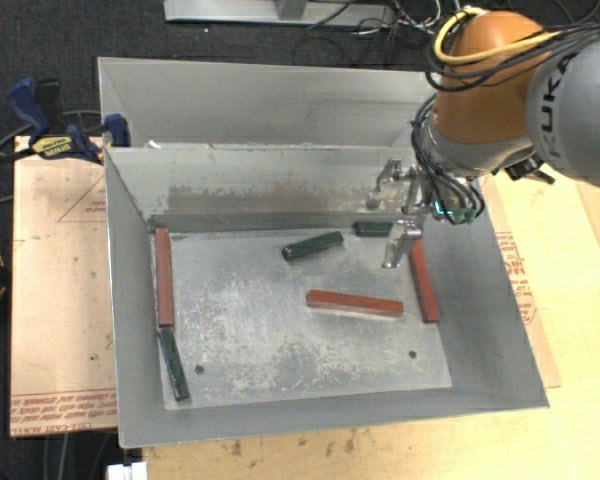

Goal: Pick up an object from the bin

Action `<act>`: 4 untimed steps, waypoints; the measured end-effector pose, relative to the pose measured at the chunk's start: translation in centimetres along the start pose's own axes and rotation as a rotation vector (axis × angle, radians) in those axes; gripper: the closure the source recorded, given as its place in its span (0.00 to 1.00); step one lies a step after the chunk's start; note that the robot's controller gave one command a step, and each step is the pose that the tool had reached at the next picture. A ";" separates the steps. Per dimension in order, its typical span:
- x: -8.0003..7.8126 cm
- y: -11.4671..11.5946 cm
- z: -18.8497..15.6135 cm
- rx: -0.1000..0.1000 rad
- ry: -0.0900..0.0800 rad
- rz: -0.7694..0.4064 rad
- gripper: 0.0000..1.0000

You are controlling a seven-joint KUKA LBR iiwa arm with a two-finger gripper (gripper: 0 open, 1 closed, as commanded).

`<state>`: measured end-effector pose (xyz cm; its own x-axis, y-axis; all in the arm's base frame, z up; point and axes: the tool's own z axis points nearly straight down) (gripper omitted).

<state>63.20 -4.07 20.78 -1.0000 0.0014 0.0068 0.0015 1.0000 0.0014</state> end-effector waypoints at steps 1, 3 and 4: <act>-0.2 0.0 -0.5 0.001 -0.009 -0.001 0.00; 9.9 5.4 11.3 -0.002 -0.021 0.095 0.00; 6.8 4.7 8.0 0.000 -0.008 0.114 0.00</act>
Offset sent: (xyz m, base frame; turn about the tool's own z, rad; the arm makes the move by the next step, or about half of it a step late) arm -0.0700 0.0419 -0.0744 0.0980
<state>56.39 0.65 12.80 -0.9933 0.1154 -0.0010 0.1154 0.9933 0.0013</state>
